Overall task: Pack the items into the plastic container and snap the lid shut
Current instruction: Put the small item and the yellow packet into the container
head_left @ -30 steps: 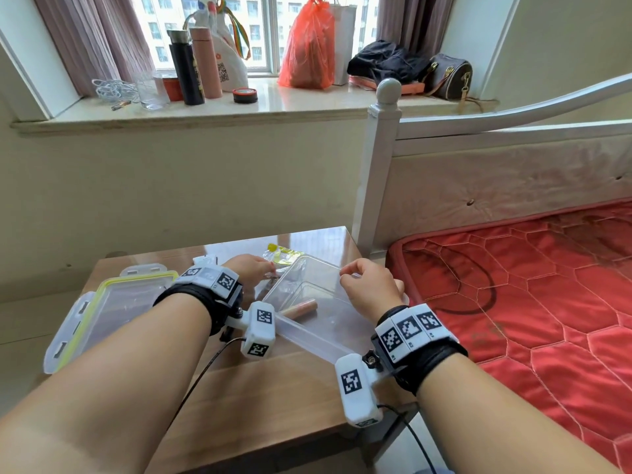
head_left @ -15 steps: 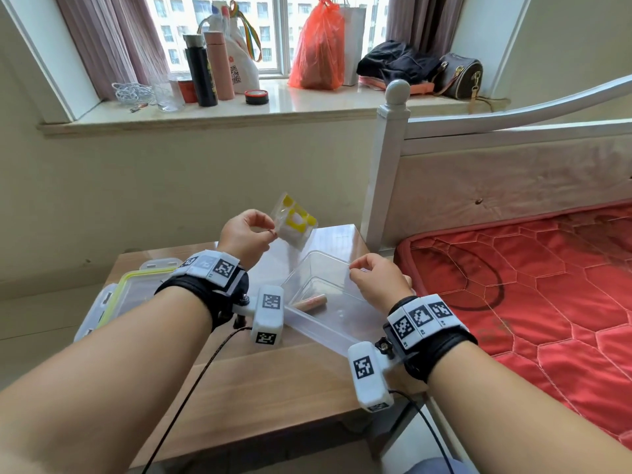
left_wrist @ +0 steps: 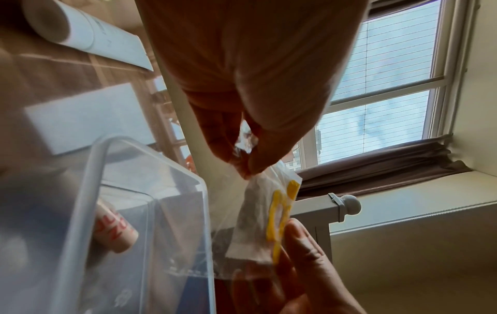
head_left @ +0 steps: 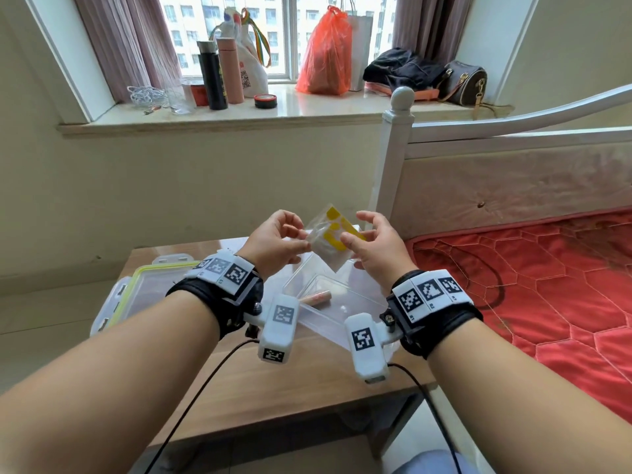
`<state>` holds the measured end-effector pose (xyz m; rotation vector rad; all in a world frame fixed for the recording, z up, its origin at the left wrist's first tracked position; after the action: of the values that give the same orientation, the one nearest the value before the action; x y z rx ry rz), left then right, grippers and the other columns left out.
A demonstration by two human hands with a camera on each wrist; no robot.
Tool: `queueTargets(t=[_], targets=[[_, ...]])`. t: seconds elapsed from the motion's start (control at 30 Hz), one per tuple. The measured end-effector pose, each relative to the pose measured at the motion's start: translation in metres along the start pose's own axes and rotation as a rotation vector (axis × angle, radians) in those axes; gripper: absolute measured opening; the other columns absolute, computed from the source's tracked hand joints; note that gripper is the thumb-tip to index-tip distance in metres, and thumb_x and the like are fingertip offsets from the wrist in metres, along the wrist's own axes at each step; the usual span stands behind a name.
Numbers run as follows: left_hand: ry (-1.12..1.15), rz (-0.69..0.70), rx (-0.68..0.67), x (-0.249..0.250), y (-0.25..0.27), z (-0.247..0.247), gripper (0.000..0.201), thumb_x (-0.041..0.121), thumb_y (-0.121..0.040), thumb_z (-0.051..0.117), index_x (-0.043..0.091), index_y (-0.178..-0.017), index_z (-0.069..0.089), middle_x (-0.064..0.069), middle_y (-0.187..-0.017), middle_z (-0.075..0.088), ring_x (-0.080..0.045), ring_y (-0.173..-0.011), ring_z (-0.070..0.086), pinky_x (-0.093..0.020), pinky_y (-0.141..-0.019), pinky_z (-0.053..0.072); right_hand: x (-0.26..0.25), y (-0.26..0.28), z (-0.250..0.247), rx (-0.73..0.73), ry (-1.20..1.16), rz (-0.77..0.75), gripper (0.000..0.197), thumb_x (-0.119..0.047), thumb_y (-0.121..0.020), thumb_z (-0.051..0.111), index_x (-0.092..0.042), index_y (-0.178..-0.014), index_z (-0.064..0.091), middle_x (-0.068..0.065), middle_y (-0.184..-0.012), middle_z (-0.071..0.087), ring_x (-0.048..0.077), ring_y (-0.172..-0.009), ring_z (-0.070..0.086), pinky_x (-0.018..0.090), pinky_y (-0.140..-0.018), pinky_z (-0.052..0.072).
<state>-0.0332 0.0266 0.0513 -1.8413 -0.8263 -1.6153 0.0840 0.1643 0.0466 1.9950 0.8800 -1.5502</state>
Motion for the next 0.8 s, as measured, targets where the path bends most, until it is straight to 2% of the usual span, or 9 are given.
queueTargets(t=[0.07,0.1,0.2,0.27,0.47,0.53,0.6,0.7,0.8], targets=[[-0.039,-0.017,0.016,-0.004,0.002,-0.001,0.027,-0.001,-0.082,0.067,0.02,-0.087,0.051,0.0,-0.081,0.059,-0.01,-0.067,0.057,-0.018,-0.054,0.05,-0.001,0.002,0.0,0.006,0.006,-0.025,0.023,-0.01,-0.085,0.063,-0.021,-0.105,0.061,0.002,-0.086,0.061,0.013,-0.071,0.058,0.024,-0.064,0.048],[-0.106,-0.028,0.033,-0.007,0.003,-0.002,0.022,0.004,-0.083,0.068,0.019,-0.092,0.053,0.001,-0.082,0.061,-0.01,-0.069,0.058,-0.02,-0.058,0.05,0.0,0.003,-0.001,0.015,0.017,-0.032,0.02,-0.006,-0.085,0.06,-0.02,-0.099,0.063,0.0,-0.08,0.06,0.013,-0.069,0.057,0.023,-0.063,0.047],[-0.452,-0.086,0.061,-0.018,0.005,-0.006,0.029,0.025,-0.081,0.072,0.017,-0.106,0.059,0.004,-0.091,0.063,-0.013,-0.081,0.06,-0.026,-0.074,0.049,0.004,0.005,-0.004,0.057,0.082,-0.018,0.024,-0.001,-0.086,0.05,-0.015,-0.098,0.066,0.001,-0.082,0.06,0.016,-0.072,0.057,0.025,-0.066,0.048],[-0.653,-0.139,0.041,-0.026,0.008,-0.008,0.034,0.032,-0.08,0.072,0.017,-0.109,0.062,0.003,-0.094,0.06,-0.015,-0.088,0.059,-0.025,-0.079,0.045,0.007,0.006,-0.005,0.074,0.128,0.014,0.029,0.001,-0.083,0.045,-0.014,-0.096,0.066,0.005,-0.087,0.061,0.02,-0.076,0.058,0.03,-0.07,0.049],[-0.815,-0.197,0.015,-0.041,0.014,-0.01,0.013,0.025,-0.083,0.064,0.02,-0.095,0.066,-0.002,-0.096,0.067,-0.018,-0.08,0.061,-0.027,-0.072,0.05,0.016,0.012,-0.003,0.041,0.249,0.085,0.031,0.0,-0.077,0.043,-0.021,-0.088,0.063,0.002,-0.081,0.062,0.026,-0.078,0.063,0.041,-0.079,0.055],[-0.828,-0.207,0.005,-0.042,0.016,-0.013,0.005,0.023,-0.083,0.06,0.021,-0.087,0.063,-0.002,-0.09,0.067,-0.019,-0.076,0.061,-0.026,-0.064,0.047,0.016,0.014,-0.001,0.03,0.264,0.096,0.033,0.001,-0.076,0.043,-0.023,-0.087,0.063,0.0,-0.073,0.059,0.023,-0.072,0.06,0.041,-0.078,0.055],[-0.833,-0.224,0.005,-0.042,0.018,-0.018,0.002,0.022,-0.083,0.058,0.022,-0.082,0.059,-0.002,-0.084,0.067,-0.019,-0.073,0.062,-0.025,-0.061,0.045,0.017,0.014,0.002,0.018,0.28,0.1,0.033,0.0,-0.075,0.043,-0.024,-0.084,0.063,-0.001,-0.07,0.058,0.021,-0.07,0.059,0.04,-0.077,0.055],[-0.823,-0.27,0.009,-0.044,0.023,-0.029,0.006,0.022,-0.082,0.055,0.019,-0.085,0.057,0.0,-0.073,0.066,-0.015,-0.061,0.064,-0.026,-0.062,0.049,0.017,0.015,0.009,-0.013,0.315,0.094,0.03,-0.001,-0.075,0.045,-0.026,-0.077,0.061,-0.001,-0.071,0.059,0.02,-0.072,0.059,0.039,-0.079,0.054],[-0.803,-0.303,0.016,-0.045,0.029,-0.041,0.008,0.022,-0.083,0.054,0.016,-0.089,0.054,0.003,-0.069,0.062,-0.008,-0.053,0.062,-0.023,-0.052,0.044,0.02,0.014,0.02,-0.049,0.372,0.11,0.026,-0.006,-0.075,0.048,-0.029,-0.071,0.061,-0.001,-0.081,0.063,0.021,-0.079,0.061,0.035,-0.079,0.053]])
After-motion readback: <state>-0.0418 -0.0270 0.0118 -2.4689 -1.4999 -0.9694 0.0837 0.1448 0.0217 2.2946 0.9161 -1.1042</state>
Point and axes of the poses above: each hand's wrist, its own y-axis away from the middle knuckle, its own z-axis out of the palm, x = y × z, the point moved 2 cm from there along -y, towards the middle knuckle
